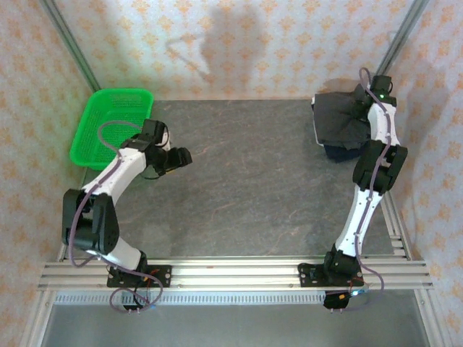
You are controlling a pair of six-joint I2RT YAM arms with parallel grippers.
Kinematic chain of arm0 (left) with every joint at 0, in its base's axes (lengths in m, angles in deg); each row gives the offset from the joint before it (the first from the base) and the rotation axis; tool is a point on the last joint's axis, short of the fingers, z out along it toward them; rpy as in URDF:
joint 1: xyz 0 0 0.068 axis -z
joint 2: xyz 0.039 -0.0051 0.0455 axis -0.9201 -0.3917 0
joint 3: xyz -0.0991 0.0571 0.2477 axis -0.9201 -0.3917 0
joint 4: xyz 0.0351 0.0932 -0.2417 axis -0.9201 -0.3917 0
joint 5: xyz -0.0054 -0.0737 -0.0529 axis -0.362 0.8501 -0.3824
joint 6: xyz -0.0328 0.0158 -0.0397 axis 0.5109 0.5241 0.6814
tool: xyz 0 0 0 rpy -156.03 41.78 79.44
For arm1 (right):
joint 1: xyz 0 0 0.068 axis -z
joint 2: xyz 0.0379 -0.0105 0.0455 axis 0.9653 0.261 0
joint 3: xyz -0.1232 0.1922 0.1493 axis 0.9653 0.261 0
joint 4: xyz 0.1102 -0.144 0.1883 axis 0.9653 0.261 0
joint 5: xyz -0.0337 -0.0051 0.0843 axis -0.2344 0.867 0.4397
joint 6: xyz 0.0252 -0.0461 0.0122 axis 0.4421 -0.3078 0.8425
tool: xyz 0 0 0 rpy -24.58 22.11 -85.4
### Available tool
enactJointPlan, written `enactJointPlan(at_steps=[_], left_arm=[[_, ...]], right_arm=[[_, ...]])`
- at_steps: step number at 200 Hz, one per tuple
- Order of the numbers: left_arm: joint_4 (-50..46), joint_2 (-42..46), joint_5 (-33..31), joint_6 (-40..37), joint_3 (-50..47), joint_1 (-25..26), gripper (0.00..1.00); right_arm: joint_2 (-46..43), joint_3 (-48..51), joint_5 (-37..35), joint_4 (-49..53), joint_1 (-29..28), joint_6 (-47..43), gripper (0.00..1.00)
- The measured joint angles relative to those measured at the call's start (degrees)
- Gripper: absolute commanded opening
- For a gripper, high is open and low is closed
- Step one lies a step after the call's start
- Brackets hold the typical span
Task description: Fold and stack the t-shirts
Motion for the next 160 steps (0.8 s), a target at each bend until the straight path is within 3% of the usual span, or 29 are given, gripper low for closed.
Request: enactJointPlan(at_steps=[30, 60, 98, 135, 160], left_arm=[[0.11, 7.26, -1.51, -0.15, -0.46, 0.0, 0.87], [0.2, 11.72, -3.67, -0.17, -1.68, 0.0, 1.0], [0.22, 16.61, -8.17, -0.09, -5.27, 0.0, 1.0], [1.33, 23.37, -14.75, -0.13, -9.11, 0.0, 1.0], [4.13, 30.08, -21.05, -1.51, -14.12, 0.0, 1.0]], right_arm=[[-5.01, 6.19, -1.44, -1.57, 0.0, 3.43, 0.64], [-12.85, 13.7, -1.99, -3.82, -0.2, 5.81, 0.67], [-22.01, 27.1, -1.46, -13.73, -2.38, 8.5, 0.72], [-20.39, 31.1, -0.09, -17.55, -5.66, 10.56, 0.72], [-19.34, 34.12, -0.2, -18.18, -6.14, 13.03, 0.77]])
